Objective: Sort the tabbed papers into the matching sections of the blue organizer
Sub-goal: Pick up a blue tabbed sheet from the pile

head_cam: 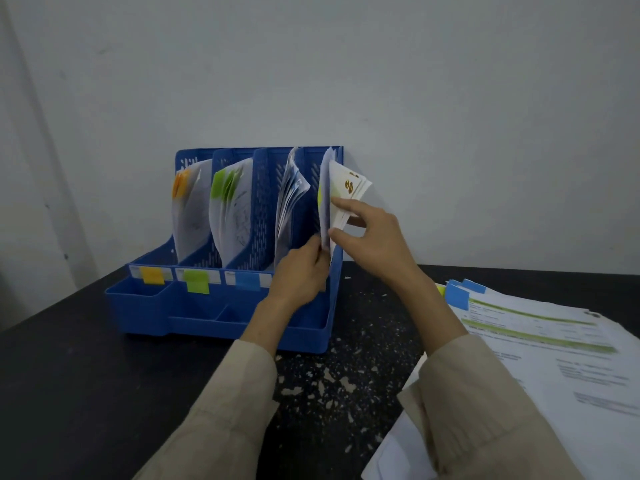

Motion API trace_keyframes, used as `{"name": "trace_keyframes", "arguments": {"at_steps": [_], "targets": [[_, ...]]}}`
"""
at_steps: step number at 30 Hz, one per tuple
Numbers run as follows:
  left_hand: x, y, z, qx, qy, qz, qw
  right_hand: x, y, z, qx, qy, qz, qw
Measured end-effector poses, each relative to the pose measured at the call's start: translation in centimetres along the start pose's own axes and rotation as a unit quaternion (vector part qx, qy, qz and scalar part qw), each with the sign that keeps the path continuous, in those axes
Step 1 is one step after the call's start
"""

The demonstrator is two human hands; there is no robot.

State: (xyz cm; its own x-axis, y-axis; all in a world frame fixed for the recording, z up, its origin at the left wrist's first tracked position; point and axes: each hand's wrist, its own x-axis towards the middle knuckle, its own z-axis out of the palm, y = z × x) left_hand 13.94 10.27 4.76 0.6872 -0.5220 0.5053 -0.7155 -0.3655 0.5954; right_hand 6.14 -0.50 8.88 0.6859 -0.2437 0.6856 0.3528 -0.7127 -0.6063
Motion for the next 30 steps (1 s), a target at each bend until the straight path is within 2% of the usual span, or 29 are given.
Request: {"name": "trace_keyframes", "arguments": {"at_steps": [2, 5, 10, 12, 14, 16, 19, 20, 22, 24, 26, 28, 30], "targets": [[0.2, 0.0, -0.3, -0.054, 0.032, 0.03, 0.998, 0.0, 0.0, -0.2, -0.002, 0.003, -0.001, 1.0], [0.3, 0.0, 0.0, -0.016, 0.058, 0.069, 0.996, 0.0, 0.0, -0.5, -0.01, -0.008, 0.002, 1.0], [0.2, 0.1, 0.2, -0.025, 0.046, 0.041, 0.998, 0.0, -0.3, -1.0, 0.023, -0.065, -0.002, 0.998], [0.1, 0.5, 0.1, -0.036, 0.1, 0.019, 0.994, 0.0, -0.5, -1.5, 0.05, -0.102, 0.017, 0.993], [-0.4, 1.2, 0.3, -0.014, 0.209, 0.025, 0.978, -0.1, -0.6, -2.6, 0.055, -0.115, 0.035, 0.991], [-0.8, 2.3, 0.5, 0.009, 0.294, 0.08, 0.952, 0.0, -0.3, -4.4, 0.041, -0.11, 0.065, 0.991], [-1.2, 3.8, 1.1, 0.021, 0.315, 0.191, 0.929, -0.3, 1.2, -8.8, -0.046, -0.054, 0.13, 0.989], [-1.2, 4.0, 1.4, 0.015, 0.291, 0.222, 0.93, -0.7, 2.0, -10.5, -0.084, -0.025, 0.163, 0.983], [-1.5, 4.4, 2.6, 0.004, 0.195, 0.26, 0.946, -2.5, 4.2, -14.3, -0.159, 0.032, 0.261, 0.952], [-1.8, 4.5, 4.0, 0.007, 0.065, 0.265, 0.962, -5.0, 7.1, -18.1, -0.204, 0.08, 0.395, 0.892], [-2.1, 4.4, 5.6, 0.015, -0.075, 0.241, 0.967, -8.1, 9.3, -21.1, -0.218, 0.102, 0.53, 0.813], [-2.4, 4.1, 7.2, 0.03, -0.212, 0.21, 0.954, -11.0, 10.9, -23.0, -0.194, 0.096, 0.622, 0.752], [-2.8, 4.0, 8.2, 0.051, -0.305, 0.195, 0.931, -12.6, 11.6, -23.9, -0.162, 0.09, 0.662, 0.726]]}}
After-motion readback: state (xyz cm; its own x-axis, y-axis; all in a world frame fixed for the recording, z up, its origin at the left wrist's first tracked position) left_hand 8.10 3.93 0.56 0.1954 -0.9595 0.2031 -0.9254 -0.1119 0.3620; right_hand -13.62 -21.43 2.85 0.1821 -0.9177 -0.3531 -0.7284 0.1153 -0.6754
